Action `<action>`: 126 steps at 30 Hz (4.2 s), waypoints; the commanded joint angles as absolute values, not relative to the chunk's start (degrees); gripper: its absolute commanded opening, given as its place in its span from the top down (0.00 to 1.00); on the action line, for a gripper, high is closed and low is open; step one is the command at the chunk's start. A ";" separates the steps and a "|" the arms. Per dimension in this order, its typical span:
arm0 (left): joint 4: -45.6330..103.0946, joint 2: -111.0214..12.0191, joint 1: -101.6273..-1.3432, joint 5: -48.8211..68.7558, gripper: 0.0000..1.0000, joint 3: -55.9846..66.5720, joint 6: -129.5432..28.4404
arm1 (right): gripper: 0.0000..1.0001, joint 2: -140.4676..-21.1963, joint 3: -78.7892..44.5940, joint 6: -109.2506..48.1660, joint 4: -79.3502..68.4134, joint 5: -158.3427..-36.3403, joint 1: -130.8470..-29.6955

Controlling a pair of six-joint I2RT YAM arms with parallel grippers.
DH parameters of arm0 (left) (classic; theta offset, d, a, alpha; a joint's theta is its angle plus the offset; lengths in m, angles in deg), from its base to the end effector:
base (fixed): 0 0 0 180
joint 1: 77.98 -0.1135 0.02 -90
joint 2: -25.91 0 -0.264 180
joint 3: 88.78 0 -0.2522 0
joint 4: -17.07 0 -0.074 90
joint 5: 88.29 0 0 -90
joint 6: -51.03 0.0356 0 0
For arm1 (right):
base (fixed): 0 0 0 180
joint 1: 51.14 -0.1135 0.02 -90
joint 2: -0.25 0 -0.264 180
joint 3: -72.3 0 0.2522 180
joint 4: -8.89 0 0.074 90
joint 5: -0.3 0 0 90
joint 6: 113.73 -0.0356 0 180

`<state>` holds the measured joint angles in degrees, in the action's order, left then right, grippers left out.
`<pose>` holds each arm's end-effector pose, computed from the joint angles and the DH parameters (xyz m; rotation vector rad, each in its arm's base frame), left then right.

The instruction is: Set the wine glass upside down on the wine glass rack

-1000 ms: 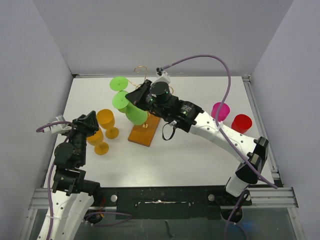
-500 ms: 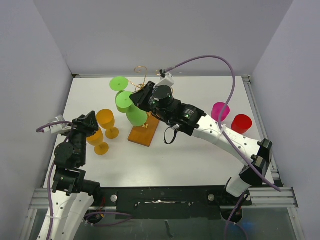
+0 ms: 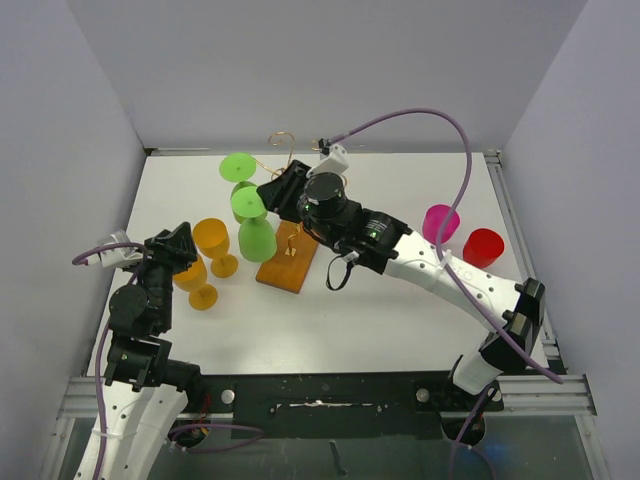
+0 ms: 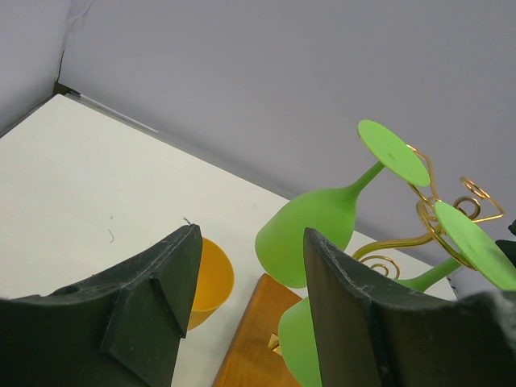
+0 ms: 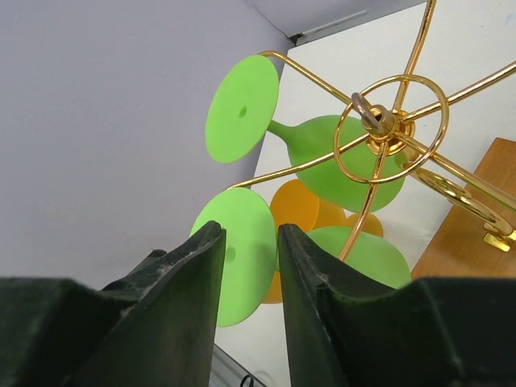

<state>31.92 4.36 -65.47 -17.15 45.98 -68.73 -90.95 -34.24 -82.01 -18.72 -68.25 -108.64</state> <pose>0.1116 -0.0130 0.3284 -0.4815 1.3522 -0.3749 0.2116 0.3080 0.4214 0.3015 1.8892 1.1005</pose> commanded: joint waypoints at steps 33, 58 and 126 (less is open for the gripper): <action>44.02 -0.73 -64.41 -1.52 0.39 22.58 -50.77 | 0.38 -54.37 -6.53 -56.70 -33.89 -45.96 -100.37; 32.74 -1.05 -64.38 5.46 0.35 25.83 -49.90 | 0.65 -78.87 -8.90 -45.92 -33.34 -80.03 -62.66; -13.74 -31.95 -49.08 6.29 0.39 22.74 -113.73 | 1.00 -64.92 -0.99 -12.39 56.58 -71.40 -122.35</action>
